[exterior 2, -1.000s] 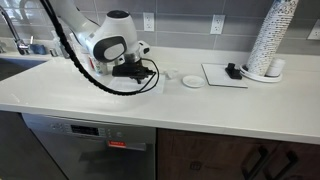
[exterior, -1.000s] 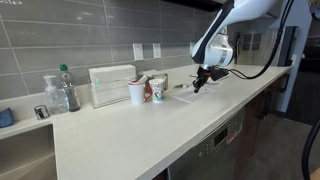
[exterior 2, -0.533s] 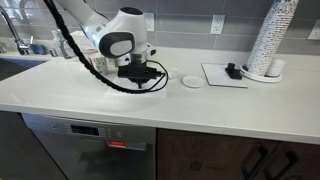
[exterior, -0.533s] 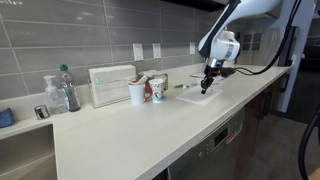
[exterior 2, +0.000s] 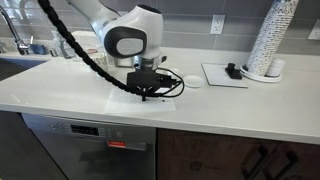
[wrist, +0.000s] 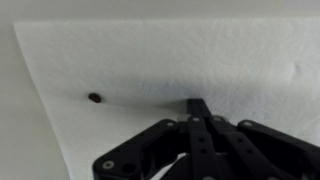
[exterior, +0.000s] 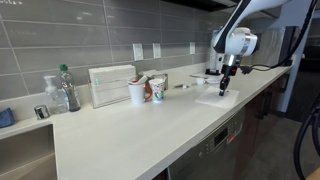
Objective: Move the folded white paper to the edge, pick it up and unfold it
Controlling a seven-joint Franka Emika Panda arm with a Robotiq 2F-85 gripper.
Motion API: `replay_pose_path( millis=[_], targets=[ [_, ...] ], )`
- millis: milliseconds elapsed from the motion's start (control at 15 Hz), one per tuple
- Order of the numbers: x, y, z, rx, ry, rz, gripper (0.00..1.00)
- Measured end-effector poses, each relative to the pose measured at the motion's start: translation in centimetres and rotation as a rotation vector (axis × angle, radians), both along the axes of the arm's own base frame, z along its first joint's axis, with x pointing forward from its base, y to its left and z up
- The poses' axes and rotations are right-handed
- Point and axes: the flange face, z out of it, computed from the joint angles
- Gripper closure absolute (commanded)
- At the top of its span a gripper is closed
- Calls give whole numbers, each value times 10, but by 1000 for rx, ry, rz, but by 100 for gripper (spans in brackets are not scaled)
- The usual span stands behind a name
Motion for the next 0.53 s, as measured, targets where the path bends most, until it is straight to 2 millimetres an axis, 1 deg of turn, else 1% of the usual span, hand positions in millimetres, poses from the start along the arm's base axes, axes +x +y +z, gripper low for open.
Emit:
replay_pose_path(
  millis=[267, 533],
  targets=[
    [-24, -28, 0, -8, 24, 25, 100],
    [-37, -44, -1, -17, 30, 33, 100]
  ],
)
